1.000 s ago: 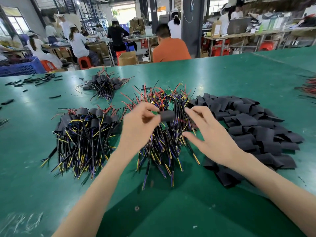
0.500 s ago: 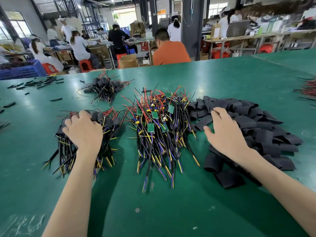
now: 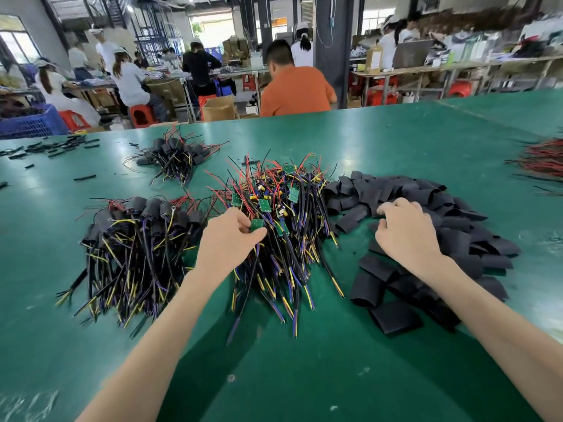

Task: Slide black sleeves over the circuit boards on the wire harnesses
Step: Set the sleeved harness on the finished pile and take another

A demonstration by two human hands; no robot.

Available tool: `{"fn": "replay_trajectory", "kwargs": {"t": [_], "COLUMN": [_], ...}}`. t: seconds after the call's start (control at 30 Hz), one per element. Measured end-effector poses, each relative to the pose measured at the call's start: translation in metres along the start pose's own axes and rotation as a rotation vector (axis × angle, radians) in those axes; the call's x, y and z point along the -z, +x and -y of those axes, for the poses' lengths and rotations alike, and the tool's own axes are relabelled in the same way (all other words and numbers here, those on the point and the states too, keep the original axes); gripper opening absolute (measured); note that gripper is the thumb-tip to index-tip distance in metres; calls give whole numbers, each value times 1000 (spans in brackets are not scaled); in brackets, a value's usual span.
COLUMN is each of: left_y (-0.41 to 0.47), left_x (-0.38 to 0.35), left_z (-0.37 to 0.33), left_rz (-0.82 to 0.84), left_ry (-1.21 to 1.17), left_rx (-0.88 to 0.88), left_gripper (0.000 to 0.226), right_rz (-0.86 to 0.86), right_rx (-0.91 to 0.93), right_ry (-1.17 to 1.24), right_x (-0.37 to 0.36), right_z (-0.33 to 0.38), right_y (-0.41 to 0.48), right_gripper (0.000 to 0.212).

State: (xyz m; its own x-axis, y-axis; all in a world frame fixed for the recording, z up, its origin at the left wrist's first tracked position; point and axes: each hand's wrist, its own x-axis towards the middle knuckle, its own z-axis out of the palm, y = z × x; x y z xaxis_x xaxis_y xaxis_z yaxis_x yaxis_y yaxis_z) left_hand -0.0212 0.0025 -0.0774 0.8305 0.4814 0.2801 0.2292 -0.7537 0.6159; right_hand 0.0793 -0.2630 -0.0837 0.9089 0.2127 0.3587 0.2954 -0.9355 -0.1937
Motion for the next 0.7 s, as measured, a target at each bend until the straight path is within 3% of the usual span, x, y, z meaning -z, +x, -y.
{"fn": "replay_trajectory", "kwargs": {"t": [0.2,0.33,0.4,0.47,0.57,0.7], "left_y": [6,7,6,5,2,-3], "left_x": [23,43,50,56,59,57], "left_z": [-5,-11,-16,-20,-20,-21], "left_rz": [-120,-40,5,83,130,62], "left_ry": [-130,-695,-897,-1023,-990,-777], "left_rx": [110,206,238,200,72,-72], "left_gripper": [11,10,24,18,15,15], "right_rz": [-9,44,94,148,236,184], "right_rx": [0,183,291,354,341,330], "right_ry": [56,87,45,-23,-94,-93], "right_x": [-1,-7,-14,-22,-30,-33], "right_z": [-6,-6,-2,2,2,-1], "right_y": [5,9,11,14,16,18], "right_gripper": [32,42,50,56,60,46]}}
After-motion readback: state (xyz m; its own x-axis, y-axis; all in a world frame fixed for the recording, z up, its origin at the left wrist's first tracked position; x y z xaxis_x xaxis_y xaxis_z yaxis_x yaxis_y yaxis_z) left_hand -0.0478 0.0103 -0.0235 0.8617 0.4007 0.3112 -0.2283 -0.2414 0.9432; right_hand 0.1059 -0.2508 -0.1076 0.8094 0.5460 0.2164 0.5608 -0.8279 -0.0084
